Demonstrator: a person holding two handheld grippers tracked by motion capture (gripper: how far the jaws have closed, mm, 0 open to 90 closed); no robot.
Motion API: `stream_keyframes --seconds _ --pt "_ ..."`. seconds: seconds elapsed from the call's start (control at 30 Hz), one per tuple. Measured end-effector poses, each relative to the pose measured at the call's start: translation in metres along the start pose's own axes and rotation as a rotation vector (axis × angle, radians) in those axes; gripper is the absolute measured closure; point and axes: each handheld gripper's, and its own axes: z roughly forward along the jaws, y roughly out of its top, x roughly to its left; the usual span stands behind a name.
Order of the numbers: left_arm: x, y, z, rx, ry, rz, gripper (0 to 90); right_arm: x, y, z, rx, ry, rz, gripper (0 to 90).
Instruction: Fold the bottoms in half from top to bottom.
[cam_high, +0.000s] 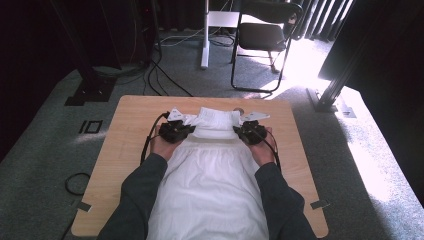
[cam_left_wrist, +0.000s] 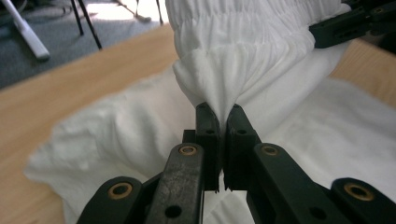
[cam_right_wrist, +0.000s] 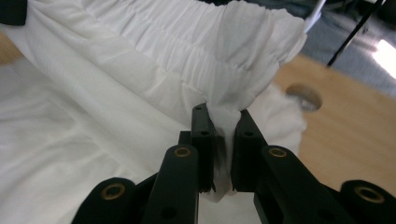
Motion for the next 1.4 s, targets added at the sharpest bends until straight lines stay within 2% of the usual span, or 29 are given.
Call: stream_keyframes --seconds 0.03,0.07,0.1,0.13,0.17,0.23,0.27,0.3,0.33,0.37,0.4,0.43,0.47,0.5,0.53,0.57,0.6,0.63,0.67,0.7,0.73,0.77,0.8,0.83,0.87,0.9,1.07,1.23,1.4 --pt "-0.006 0.009 -0.016 -0.03 -0.003 0.019 87.5 0.002 0.006 -0.009 -0.021 -0.002 -0.015 82.3" --pt "-0.006 0.009 -0.016 -0.03 -0.003 0.019 87.4 0.002 0.006 -0.009 -0.021 -0.002 -0.015 82.3" --pt "-0.013 0.016 -0.032 -0.052 -0.009 0.038 87.4 0.005 0.015 -0.026 -0.057 -0.007 -0.044 82.3" --pt "-0.013 0.016 -0.032 -0.052 -0.009 0.038 87.4 0.005 0.015 -0.026 -0.057 -0.007 -0.044 82.3" --pt "-0.018 0.019 -0.042 -0.07 -0.023 0.039 87.4 0.009 0.022 -0.046 -0.095 -0.006 -0.062 82.3" --pt "-0.03 0.02 -0.061 -0.097 -0.039 0.058 87.3 0.013 0.024 -0.061 -0.123 0.006 -0.068 82.2" --pt "-0.03 0.02 -0.061 -0.097 -0.039 0.058 87.3 0.015 0.024 -0.068 -0.131 0.016 -0.074 82.2" --pt "-0.039 0.015 -0.073 -0.098 -0.058 0.07 87.3 0.019 0.023 -0.075 -0.136 0.024 -0.08 82.2" --pt "-0.039 0.015 -0.073 -0.098 -0.058 0.07 87.3 0.019 0.023 -0.075 -0.136 0.024 -0.08 82.2" --pt "-0.049 0.006 -0.079 -0.08 -0.072 0.088 87.2 0.026 0.017 -0.085 -0.131 0.036 -0.102 82.2" --pt "-0.049 0.006 -0.079 -0.08 -0.072 0.088 87.1 0.029 0.012 -0.088 -0.125 0.045 -0.11 82.1" --pt "-0.057 -0.008 -0.083 -0.066 -0.096 0.093 87.0 0.033 0.007 -0.091 -0.119 0.055 -0.117 82.1" --pt "-0.057 -0.008 -0.083 -0.066 -0.096 0.093 87.0 0.037 0.0 -0.094 -0.111 0.068 -0.12 82.1" --pt "-0.064 -0.024 -0.084 -0.038 -0.119 0.1 86.8 0.04 -0.008 -0.096 -0.104 0.079 -0.123 82.0" --pt "-0.064 -0.024 -0.084 -0.038 -0.119 0.1 86.8 0.043 -0.016 -0.097 -0.099 0.098 -0.11 82.0" --pt "-0.072 -0.044 -0.08 0.009 -0.125 0.105 86.7 0.047 -0.025 -0.097 -0.085 0.119 -0.096 82.0" --pt "-0.072 -0.044 -0.08 0.009 -0.125 0.105 86.4 0.047 -0.025 -0.097 -0.085 0.119 -0.096 82.0" --pt "-0.075 -0.057 -0.077 0.038 -0.132 0.107 86.1 0.058 -0.047 -0.094 -0.042 0.14 -0.096 82.0" --pt "-0.077 -0.065 -0.075 0.051 -0.142 0.098 86.1 0.061 -0.054 -0.092 -0.023 0.145 -0.101 82.0" --pt "-0.079 -0.085 -0.068 0.104 -0.157 0.086 86.2 0.066 -0.067 -0.088 0.003 0.156 -0.094 81.9" --pt "-0.079 -0.085 -0.068 0.104 -0.157 0.086 86.2 0.066 -0.067 -0.088 0.003 0.156 -0.094 81.9" --pt "-0.08 -0.103 -0.062 0.145 -0.174 0.055 86.3 0.071 -0.082 -0.084 0.034 0.174 -0.078 81.9" --pt "-0.08 -0.103 -0.062 0.145 -0.174 0.055 86.3 0.074 -0.09 -0.081 0.047 0.187 -0.053 81.9" --pt "-0.08 -0.118 -0.056 0.187 -0.167 0.041 86.3 0.077 -0.097 -0.078 0.065 0.2 -0.039 81.9" --pt "-0.08 -0.118 -0.056 0.187 -0.167 0.041 86.4 0.077 -0.097 -0.078 0.065 0.2 -0.039 81.9" --pt "-0.08 -0.128 -0.052 0.217 -0.157 0.037 86.6 0.083 -0.111 -0.071 0.102 0.206 -0.036 81.9" --pt "-0.081 -0.139 -0.045 0.247 -0.137 0.046 87.6 0.087 -0.129 -0.059 0.143 0.231 0.024 82.0" --pt "-0.082 -0.139 -0.034 0.253 -0.109 0.072 88.2 0.091 -0.134 -0.047 0.172 0.208 0.021 82.0" --pt "-0.074 -0.134 -0.027 0.25 -0.085 0.079 88.3 0.089 -0.131 -0.038 0.157 0.192 0.031 82.0"
